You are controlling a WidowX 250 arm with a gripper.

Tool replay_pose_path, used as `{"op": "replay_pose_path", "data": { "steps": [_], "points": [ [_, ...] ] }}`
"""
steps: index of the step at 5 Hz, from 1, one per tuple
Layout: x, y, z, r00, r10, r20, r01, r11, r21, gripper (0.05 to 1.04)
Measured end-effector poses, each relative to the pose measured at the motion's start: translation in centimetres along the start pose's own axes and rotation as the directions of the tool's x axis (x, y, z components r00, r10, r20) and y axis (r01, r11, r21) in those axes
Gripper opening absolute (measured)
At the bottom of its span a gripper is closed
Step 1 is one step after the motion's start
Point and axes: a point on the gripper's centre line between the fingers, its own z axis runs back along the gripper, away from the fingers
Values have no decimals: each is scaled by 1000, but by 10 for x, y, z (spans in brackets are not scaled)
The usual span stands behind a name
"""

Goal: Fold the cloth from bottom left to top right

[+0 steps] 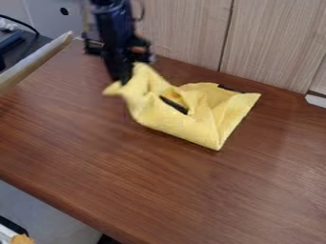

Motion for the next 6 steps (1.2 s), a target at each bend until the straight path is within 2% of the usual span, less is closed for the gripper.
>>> {"op": "replay_pose_path", "data": {
  "steps": [1,2,3,4,5,6],
  "points": [
    [14,-44,8,993,-113,18,113,993,-19,55],
    [29,-86,11,972,-233,39,235,971,-42,55],
    [30,-120,-8,940,-340,2,340,939,-45,55],
    [26,-139,-37,908,-414,-62,412,910,-39,55],
    [23,-145,-64,891,-443,-106,440,897,-46,55],
    [23,-144,-80,885,-452,-113,450,892,-41,55]
  ]
}}
